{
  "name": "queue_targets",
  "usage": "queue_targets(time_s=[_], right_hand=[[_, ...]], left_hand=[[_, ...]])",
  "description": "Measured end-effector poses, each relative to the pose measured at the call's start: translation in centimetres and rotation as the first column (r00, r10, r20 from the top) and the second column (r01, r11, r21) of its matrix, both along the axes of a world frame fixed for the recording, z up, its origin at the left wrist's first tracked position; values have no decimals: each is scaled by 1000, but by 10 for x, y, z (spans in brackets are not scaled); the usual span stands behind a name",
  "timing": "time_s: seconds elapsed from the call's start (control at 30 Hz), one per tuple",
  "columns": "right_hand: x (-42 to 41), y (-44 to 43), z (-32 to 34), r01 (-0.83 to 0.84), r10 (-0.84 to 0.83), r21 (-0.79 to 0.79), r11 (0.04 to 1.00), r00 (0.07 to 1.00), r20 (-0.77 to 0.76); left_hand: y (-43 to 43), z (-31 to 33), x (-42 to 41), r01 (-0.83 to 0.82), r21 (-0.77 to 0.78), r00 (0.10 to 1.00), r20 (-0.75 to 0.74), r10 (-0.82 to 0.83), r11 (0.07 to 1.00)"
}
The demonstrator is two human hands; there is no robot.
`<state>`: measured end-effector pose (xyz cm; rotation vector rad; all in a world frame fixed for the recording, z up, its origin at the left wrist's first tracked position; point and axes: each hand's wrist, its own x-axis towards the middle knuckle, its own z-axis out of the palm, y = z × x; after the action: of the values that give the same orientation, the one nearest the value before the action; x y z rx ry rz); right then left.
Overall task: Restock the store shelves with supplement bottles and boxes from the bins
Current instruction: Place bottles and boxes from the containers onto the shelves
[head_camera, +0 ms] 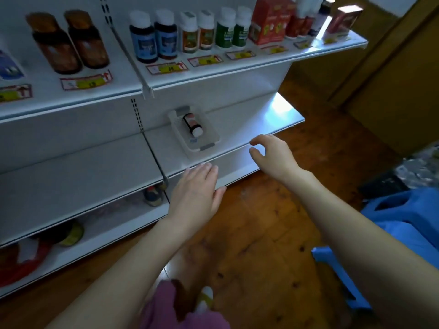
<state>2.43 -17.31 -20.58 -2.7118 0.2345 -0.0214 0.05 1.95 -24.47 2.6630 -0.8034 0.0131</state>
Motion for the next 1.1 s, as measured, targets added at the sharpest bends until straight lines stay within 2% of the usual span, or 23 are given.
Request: queue_targets(time_s=[0.17,0.37,0.67,0.93,1.1], right_hand=[[39,-15,-33,-42,45,45,998,996,-72],[94,-27,-63,-67,80,87,994,986,-149],[174,-44,-120,-152,179,151,977,966,-185],[257,-43,-203,-281,306,168,945,940,-150],[307,-28,-259,-200,243,228,953,952,-184]], left_hand=[[-20,-25,31,-62,44,996,-66,65,997],[-28,-60,79,-129,10,988,-88,129,992],[-43,-108,152,-223,30,975,-10,223,974],[-63,-200,219,-376,16,926,-24,376,926],[-74,-253,246,-429,-45,902,17,430,902]])
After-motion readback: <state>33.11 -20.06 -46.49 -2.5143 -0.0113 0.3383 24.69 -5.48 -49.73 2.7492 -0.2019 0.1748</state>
